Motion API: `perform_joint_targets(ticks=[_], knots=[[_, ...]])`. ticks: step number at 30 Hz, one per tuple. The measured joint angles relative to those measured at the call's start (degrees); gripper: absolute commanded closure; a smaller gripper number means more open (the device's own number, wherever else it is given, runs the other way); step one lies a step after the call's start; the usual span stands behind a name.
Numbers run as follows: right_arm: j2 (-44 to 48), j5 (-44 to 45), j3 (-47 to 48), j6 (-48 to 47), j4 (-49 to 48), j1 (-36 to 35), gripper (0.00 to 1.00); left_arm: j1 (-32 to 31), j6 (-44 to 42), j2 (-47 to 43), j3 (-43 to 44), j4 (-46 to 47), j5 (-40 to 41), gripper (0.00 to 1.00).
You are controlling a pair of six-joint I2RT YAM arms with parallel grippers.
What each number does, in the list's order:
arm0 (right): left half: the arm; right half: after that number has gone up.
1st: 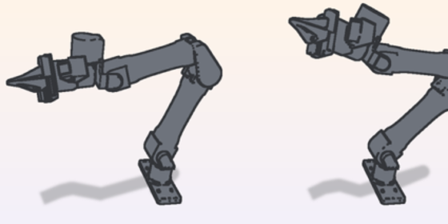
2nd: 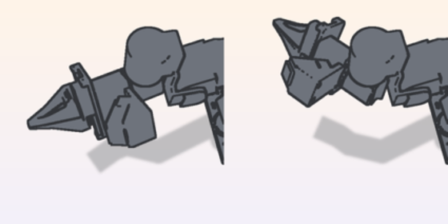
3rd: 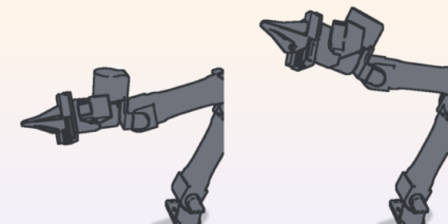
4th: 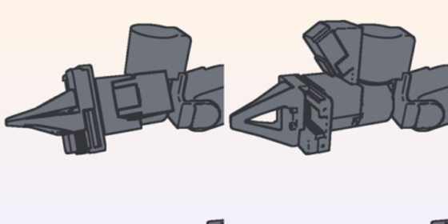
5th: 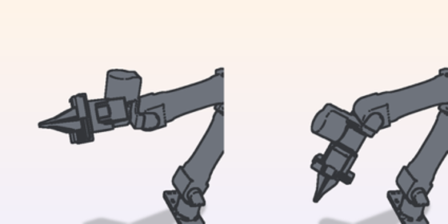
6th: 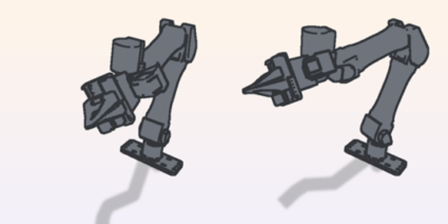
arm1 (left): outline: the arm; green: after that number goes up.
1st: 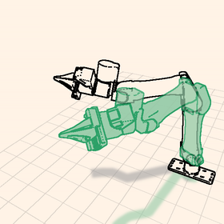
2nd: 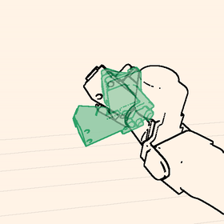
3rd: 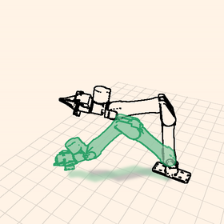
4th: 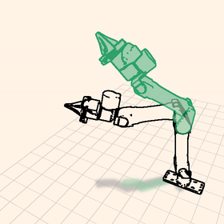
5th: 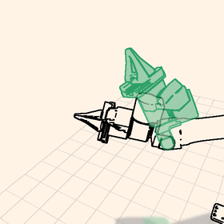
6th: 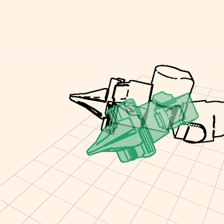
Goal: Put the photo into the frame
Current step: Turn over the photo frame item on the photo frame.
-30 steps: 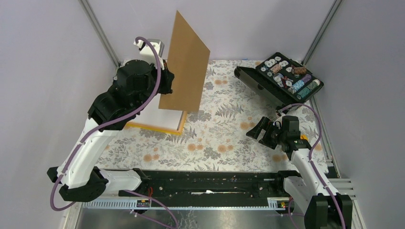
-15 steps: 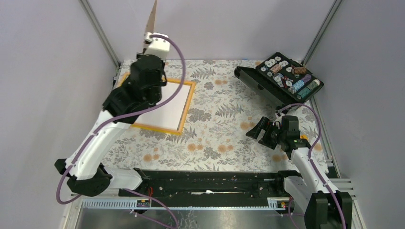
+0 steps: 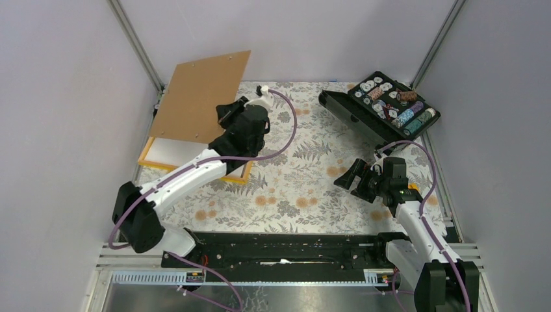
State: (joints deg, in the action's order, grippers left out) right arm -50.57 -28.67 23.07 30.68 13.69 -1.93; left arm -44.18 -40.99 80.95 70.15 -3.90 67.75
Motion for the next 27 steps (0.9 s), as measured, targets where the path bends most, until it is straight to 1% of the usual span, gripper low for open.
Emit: perform_joint_targets(ticks=[8,12,17,27], knots=[[-0.3,-1.0,0.0,0.0,-0.3,0.0,0.0,1.0,0.1,6.8,-7.0,8.1,-0.4,1.0],[-0.3,-1.1,0.0,-0.1,-0.3,0.0,0.0,1.4,1.7,11.3,-7.7,8.3,-0.8,1.0],[-0.2,-1.5,0.0,-0.1,-0.3,0.0,0.0,1.5,5.0,13.8,-9.5,7.8,-1.5,1.0],[-0.3,-2.1,-0.1,-0.3,-0.6,0.0,0.0,1.5,6.4,15.2,-13.6,7.1,-1.7,1.0]])
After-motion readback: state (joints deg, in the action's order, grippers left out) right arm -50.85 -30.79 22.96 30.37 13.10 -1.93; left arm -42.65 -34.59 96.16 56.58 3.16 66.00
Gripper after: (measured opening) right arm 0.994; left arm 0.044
